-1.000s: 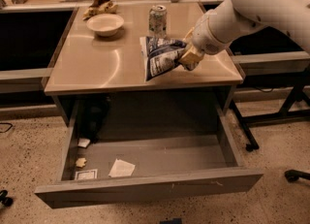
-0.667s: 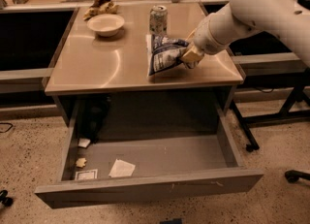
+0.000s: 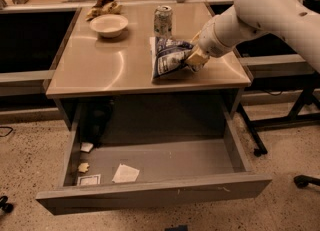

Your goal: Pick blue chip bag from top drawer and place on counter

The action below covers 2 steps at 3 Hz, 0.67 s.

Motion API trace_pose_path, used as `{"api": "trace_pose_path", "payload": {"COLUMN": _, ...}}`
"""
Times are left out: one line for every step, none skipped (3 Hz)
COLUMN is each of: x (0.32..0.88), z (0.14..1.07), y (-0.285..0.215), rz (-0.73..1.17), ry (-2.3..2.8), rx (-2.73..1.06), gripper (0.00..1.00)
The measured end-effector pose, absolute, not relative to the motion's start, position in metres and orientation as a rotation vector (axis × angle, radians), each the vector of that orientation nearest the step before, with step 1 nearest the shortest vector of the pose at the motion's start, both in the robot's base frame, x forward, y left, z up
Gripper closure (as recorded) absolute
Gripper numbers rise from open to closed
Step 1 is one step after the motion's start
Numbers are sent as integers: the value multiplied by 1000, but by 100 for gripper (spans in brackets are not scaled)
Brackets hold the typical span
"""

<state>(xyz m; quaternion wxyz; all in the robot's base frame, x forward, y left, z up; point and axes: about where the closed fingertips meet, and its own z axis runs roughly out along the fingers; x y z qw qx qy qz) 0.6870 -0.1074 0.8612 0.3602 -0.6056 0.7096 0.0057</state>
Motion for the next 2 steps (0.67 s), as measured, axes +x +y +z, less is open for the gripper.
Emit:
{"api": "trace_pose_path", "payload": {"x": 687, "z": 861, "y": -107, "rz": 15, "ry": 1829, "rx": -1561, "gripper": 35}}
{"api": "trace_pose_path", "payload": {"x": 687, "z": 861, "y": -107, "rz": 15, "ry": 1829, "rx": -1561, "gripper": 11}}
